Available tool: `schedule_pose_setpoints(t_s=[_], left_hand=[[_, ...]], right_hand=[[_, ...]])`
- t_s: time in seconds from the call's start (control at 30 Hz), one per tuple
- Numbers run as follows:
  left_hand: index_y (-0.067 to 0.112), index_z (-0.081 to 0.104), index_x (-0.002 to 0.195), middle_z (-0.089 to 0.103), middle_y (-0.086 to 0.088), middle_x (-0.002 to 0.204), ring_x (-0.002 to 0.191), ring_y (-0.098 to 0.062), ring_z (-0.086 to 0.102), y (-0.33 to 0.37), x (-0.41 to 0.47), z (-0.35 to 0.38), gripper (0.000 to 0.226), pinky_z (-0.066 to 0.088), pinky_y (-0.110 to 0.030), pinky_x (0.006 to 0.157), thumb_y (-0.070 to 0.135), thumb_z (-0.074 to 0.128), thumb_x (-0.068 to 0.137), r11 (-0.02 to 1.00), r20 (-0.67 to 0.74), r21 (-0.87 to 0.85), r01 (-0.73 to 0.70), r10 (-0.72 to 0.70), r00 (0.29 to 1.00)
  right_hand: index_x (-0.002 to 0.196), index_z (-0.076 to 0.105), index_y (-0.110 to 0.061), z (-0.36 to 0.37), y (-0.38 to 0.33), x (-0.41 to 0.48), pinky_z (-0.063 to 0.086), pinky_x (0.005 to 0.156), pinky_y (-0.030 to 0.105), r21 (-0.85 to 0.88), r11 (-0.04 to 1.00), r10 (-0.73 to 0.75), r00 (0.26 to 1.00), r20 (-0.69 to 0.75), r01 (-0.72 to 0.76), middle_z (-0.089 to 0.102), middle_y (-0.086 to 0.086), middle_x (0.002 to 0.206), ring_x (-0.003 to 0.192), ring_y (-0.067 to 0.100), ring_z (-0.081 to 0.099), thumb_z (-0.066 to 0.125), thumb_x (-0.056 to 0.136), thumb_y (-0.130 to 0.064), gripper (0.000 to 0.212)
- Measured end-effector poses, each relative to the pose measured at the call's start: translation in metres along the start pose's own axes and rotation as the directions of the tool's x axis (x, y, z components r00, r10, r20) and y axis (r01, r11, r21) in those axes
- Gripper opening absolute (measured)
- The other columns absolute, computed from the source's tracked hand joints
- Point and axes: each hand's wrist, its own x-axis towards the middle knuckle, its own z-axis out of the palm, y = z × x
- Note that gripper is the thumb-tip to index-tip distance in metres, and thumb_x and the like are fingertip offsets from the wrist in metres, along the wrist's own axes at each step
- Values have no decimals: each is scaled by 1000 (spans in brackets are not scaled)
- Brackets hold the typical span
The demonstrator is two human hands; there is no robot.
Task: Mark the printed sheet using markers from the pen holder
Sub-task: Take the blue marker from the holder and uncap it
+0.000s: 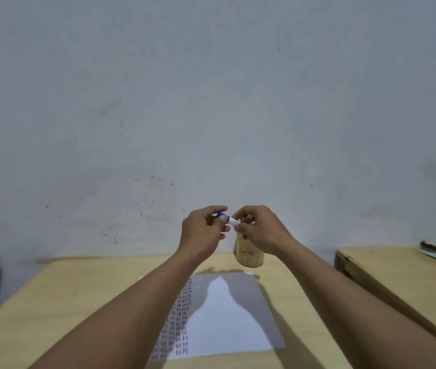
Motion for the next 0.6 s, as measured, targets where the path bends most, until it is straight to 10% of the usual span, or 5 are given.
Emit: schedule_pose_setpoints(t_s=[0.17, 0.33, 0.53, 0.6], left_hand=[[9, 76, 95, 78, -14, 87, 82, -24, 77, 7, -10, -16, 11, 63, -36, 77, 6, 66, 92, 995, -47, -96, 3, -7, 999], [10, 75, 94, 78, -14, 91, 82, -18, 75, 13, -19, -29, 9, 62, -39, 80, 11, 66, 94, 983, -34, -178, 33, -39, 999], [16, 78, 93, 79, -7, 89, 82, -17, 74, 8, -28, -50, 9, 61, -40, 83, 15, 69, 92, 992, 35, -105, 70, -67, 997], [18, 79, 90, 78, -4, 87, 84, -18, 72, 3, -29, -57, 10, 61, -39, 82, 17, 69, 92, 995, 20, -67, 73, -72, 997]], right_hand=[[110, 67, -22, 9, -17, -17, 43, 61, 24, -40, 999, -1, 981, -194, -7, 62, -1, 101, 81, 15, 62, 65, 92, -20, 19], [84, 72, -5, 32, -37, -38, 45, 57, 29, 231, 956, 237, 938, -253, -179, 71, 6, 82, 65, 19, 57, 61, 92, -45, 42], [77, 64, -11, 55, -56, -41, 42, 38, 17, 895, 189, 487, 830, 272, -404, 53, -2, 59, 47, 8, 45, 70, 95, -27, 25], [77, 62, -8, 65, -57, -39, 45, 39, 14, 918, 135, 457, 845, 276, -373, 54, -1, 56, 46, 6, 48, 67, 97, -19, 23]])
